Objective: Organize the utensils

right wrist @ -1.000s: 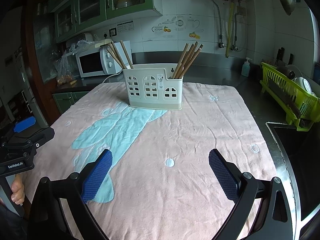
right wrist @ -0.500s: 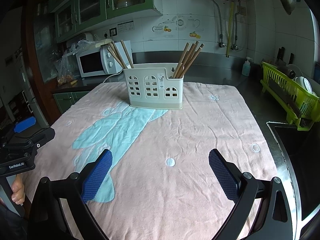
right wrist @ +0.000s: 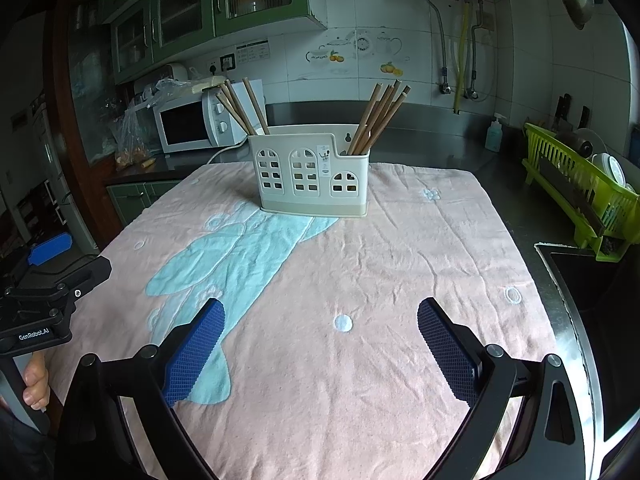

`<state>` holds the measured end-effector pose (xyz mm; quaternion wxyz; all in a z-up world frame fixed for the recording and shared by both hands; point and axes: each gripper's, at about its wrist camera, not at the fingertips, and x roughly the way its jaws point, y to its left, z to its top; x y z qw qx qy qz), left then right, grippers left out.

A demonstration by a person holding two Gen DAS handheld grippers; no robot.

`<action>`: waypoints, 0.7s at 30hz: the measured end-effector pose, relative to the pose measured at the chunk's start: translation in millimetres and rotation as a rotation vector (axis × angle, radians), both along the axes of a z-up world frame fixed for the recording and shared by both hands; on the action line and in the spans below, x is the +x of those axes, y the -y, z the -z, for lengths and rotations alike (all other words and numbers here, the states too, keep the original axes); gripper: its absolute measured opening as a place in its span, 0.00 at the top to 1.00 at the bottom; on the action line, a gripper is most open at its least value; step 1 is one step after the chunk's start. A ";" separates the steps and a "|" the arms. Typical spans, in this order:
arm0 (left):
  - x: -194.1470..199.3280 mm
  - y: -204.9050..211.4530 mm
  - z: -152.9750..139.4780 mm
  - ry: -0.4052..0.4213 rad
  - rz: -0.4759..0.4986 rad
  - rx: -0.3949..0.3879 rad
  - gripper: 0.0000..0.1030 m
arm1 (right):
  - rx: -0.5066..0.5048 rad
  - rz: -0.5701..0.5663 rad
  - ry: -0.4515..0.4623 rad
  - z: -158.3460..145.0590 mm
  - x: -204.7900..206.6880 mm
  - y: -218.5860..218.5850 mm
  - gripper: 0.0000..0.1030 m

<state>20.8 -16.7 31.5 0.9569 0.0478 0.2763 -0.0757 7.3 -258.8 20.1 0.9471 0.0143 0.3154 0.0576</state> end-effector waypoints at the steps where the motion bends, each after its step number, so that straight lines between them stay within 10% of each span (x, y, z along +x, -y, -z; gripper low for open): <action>1: 0.0 0.0 -0.2 0.000 0.000 0.001 0.05 | 0.000 -0.001 0.000 -0.1 0.1 -0.1 0.09; 21: -1.9 -0.9 3.8 -0.005 0.000 0.007 0.05 | 0.001 -0.004 -0.002 0.9 -0.1 -2.6 0.09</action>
